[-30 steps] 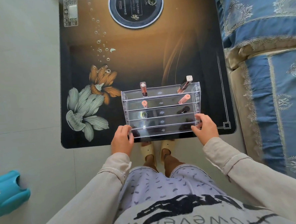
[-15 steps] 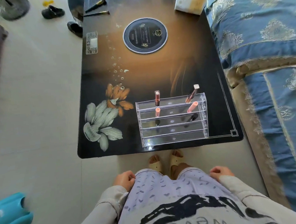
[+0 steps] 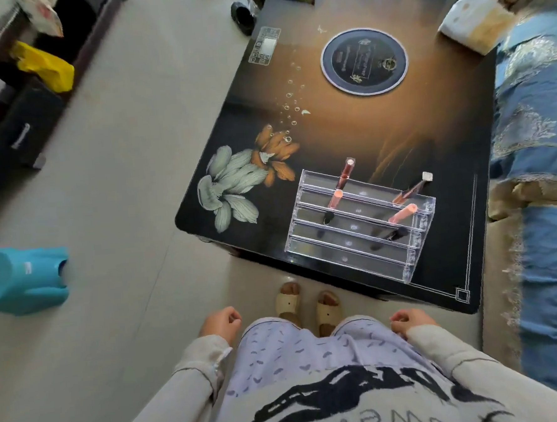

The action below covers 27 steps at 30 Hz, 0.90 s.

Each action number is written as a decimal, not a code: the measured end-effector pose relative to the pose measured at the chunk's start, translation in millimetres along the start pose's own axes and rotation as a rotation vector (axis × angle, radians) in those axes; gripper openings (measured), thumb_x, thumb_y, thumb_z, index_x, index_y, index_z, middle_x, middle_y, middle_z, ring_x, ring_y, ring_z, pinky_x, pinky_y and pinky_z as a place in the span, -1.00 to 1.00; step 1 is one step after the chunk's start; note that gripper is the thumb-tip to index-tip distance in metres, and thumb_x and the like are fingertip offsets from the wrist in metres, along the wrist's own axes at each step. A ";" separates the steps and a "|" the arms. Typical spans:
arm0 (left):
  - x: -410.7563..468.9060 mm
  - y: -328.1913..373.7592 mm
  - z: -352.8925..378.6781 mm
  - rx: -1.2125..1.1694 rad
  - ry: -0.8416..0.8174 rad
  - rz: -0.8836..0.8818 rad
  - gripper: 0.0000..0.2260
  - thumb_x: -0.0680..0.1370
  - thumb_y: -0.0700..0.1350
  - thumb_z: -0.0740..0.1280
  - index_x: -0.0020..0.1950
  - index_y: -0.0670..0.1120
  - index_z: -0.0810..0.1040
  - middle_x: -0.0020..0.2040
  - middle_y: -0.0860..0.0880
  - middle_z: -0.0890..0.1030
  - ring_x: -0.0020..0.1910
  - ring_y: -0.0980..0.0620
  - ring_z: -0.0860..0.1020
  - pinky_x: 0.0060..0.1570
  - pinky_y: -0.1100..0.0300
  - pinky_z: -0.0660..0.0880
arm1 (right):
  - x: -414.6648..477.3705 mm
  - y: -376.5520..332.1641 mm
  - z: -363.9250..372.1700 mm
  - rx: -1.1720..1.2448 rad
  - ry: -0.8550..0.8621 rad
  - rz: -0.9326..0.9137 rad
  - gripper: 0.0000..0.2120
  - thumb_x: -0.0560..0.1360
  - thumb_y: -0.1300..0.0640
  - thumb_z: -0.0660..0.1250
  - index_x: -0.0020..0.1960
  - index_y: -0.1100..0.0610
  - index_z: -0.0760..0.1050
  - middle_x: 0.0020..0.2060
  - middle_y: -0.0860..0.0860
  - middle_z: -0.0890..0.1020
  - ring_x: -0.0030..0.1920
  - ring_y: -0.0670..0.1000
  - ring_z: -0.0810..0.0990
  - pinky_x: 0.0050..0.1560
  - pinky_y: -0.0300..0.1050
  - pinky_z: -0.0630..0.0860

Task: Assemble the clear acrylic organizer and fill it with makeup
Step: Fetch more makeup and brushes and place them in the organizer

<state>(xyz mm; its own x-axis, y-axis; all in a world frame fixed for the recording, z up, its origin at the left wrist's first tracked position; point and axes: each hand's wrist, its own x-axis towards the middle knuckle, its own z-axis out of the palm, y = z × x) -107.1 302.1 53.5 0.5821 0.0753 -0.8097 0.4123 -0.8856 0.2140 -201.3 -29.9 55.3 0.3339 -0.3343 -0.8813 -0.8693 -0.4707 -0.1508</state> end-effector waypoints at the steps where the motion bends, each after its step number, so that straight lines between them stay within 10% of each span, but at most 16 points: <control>1: -6.6 -5.4 9.8 -0.043 0.010 -0.026 -0.79 0.51 -0.25 0.21 0.06 -0.19 0.59 -0.02 -0.18 0.64 -0.14 -0.05 0.51 -0.04 0.19 0.45 | 2.8 -0.9 -2.7 -0.053 -0.016 -0.019 -0.77 0.49 0.27 0.27 0.12 0.29 0.55 -0.08 0.15 0.59 -0.05 0.08 0.54 -0.09 -0.26 0.31; 9: -71.7 -43.1 92.8 -0.314 -0.003 -0.220 -0.75 0.52 -0.23 0.18 -0.32 0.03 0.41 -0.27 -0.06 0.51 -0.21 -0.04 0.44 -0.15 0.25 0.35 | 9.2 -39.3 -2.4 -0.487 -0.058 -0.222 -0.78 0.49 0.22 0.27 0.11 0.21 0.57 0.11 0.16 0.63 0.14 0.12 0.57 0.11 -0.16 0.46; 27: -122.6 -155.7 108.6 -0.633 0.005 -0.573 -0.75 0.60 -0.16 0.12 0.17 -0.21 0.51 0.22 -0.18 0.57 0.21 -0.14 0.51 0.12 0.19 0.42 | -24.1 -195.6 119.4 -0.910 -0.166 -0.563 -0.76 0.50 0.23 0.20 0.09 0.26 0.57 0.04 0.22 0.65 -0.09 0.10 0.58 -0.04 -0.14 0.48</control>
<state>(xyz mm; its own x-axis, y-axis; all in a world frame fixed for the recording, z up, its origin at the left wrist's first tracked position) -318.8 381.0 60.1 0.1670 0.4366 -0.8840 0.9571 -0.2872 0.0389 -82.9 167.6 52.6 0.4875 0.2016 -0.8495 0.0129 -0.9745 -0.2238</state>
